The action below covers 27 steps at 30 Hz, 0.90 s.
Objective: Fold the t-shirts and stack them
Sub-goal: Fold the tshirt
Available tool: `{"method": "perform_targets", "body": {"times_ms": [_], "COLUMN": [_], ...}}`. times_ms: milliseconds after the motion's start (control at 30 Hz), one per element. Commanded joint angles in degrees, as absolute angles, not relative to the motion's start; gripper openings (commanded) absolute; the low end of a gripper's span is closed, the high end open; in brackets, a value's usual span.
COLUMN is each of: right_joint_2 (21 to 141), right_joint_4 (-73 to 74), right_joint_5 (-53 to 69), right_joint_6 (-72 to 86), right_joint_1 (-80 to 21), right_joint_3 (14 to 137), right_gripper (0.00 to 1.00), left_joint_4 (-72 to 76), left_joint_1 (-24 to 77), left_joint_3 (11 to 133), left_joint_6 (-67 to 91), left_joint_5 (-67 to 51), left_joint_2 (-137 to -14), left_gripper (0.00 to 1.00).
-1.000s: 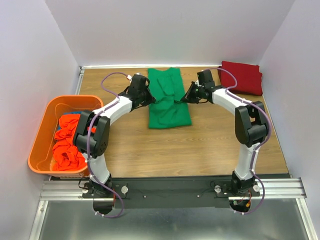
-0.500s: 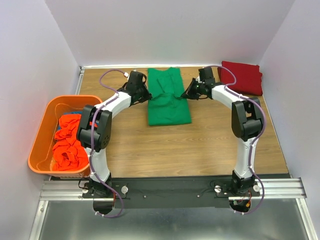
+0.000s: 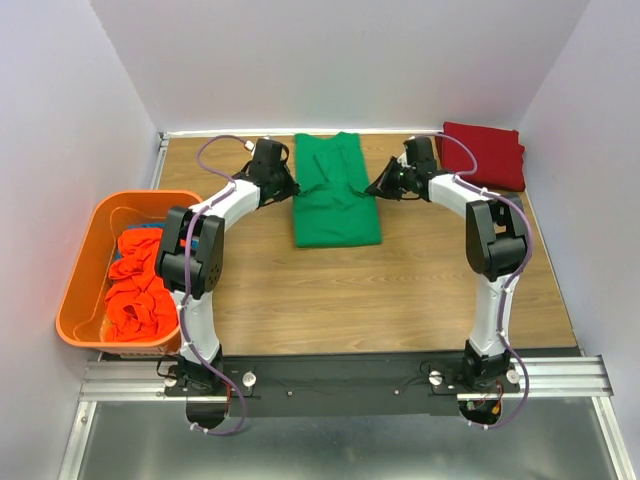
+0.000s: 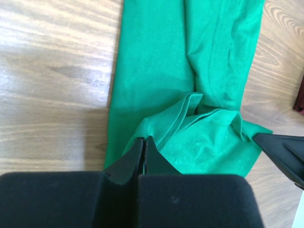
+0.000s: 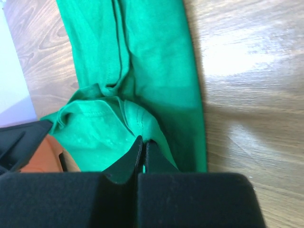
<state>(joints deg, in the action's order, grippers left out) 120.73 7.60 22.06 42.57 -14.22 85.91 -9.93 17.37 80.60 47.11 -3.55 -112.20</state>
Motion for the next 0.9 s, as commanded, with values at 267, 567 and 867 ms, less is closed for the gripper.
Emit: {"method": "perform_targets", "body": {"times_ms": [267, 567, 867], "right_joint_2": [117.9, 120.6, 117.0], "right_joint_4": [2.3, -1.6, -1.6], "right_joint_5": [24.4, 26.2, 27.0], "right_joint_6": [43.9, 44.0, 38.0], "right_joint_1": [-12.7, -10.4, -11.1], "right_joint_3": [82.8, 84.1, 83.9], "right_gripper": [0.07, 0.45, 0.73], "left_joint_4": [-9.6, -6.8, -4.1], "left_joint_1": [16.7, 15.2, 13.4], "left_joint_3": [85.1, 87.8, 87.0], "left_joint_6": [44.4, 40.8, 38.4], "left_joint_5": [-3.4, -7.7, -10.3], "left_joint_2": [-115.6, -118.6, -112.0], "left_gripper": [0.0, 0.14, 0.5]}}
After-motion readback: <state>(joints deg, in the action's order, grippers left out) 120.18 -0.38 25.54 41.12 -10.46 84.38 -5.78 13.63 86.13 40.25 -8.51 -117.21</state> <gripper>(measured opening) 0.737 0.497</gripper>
